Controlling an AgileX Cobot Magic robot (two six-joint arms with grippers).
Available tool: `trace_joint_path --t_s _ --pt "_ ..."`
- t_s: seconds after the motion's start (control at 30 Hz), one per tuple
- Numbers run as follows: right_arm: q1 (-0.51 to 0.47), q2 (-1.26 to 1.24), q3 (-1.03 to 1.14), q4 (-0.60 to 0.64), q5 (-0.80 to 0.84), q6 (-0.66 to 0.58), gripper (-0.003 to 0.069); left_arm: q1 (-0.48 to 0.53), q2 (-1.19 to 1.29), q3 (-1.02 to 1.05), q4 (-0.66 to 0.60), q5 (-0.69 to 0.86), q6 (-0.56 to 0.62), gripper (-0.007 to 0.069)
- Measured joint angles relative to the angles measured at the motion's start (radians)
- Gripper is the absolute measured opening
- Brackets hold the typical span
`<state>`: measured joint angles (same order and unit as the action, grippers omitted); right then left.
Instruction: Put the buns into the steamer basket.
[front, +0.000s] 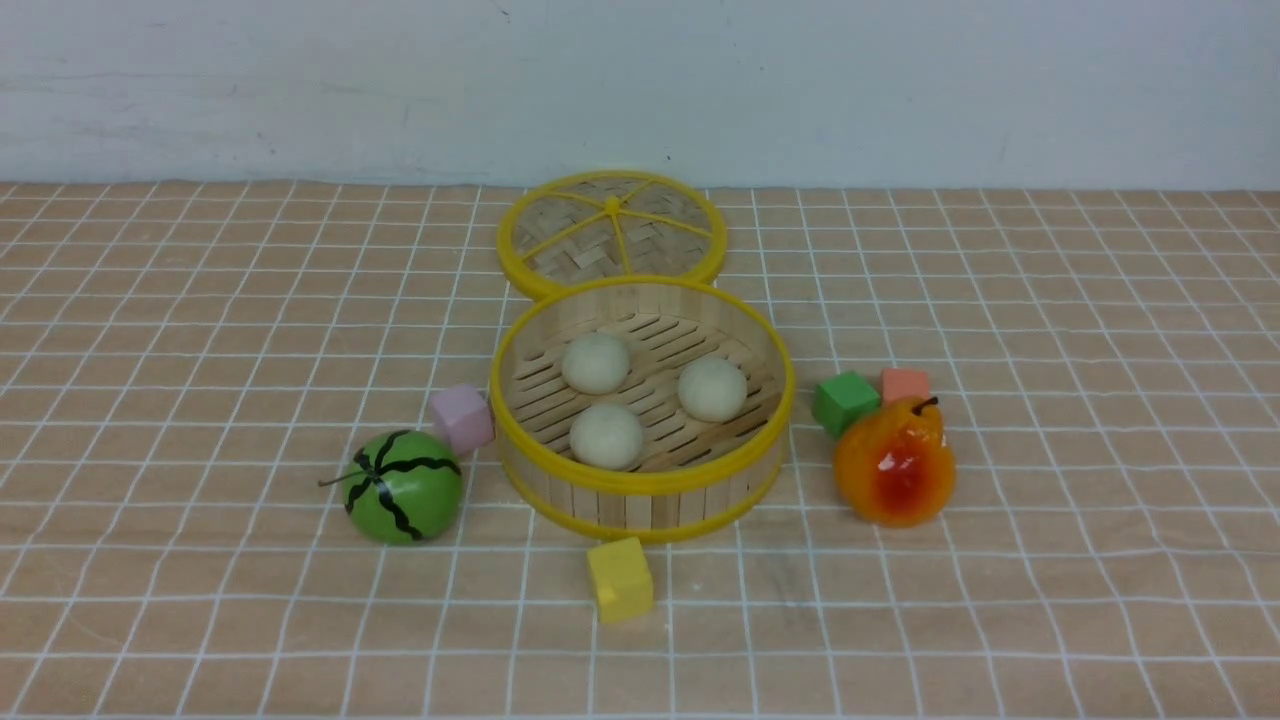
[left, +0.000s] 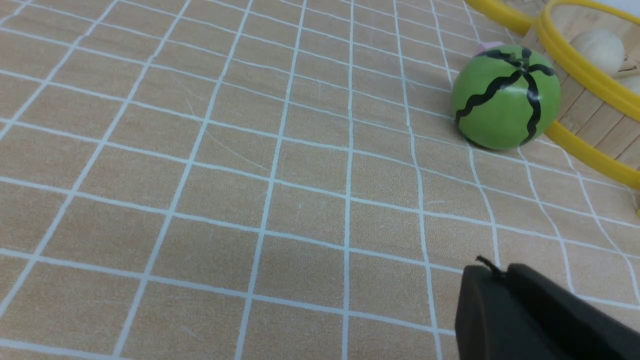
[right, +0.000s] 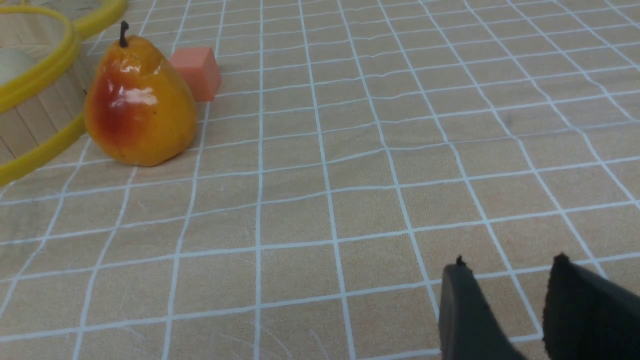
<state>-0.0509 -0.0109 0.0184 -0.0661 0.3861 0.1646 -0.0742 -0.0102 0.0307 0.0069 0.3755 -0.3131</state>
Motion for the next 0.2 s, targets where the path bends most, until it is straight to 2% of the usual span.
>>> trace_joint_path --t_s 0.2 --pt "0.0 0.0 0.0 0.0 0.0 0.0 0.0241 0.0 0.0 0.0 0.0 0.0 0.0 0.004"
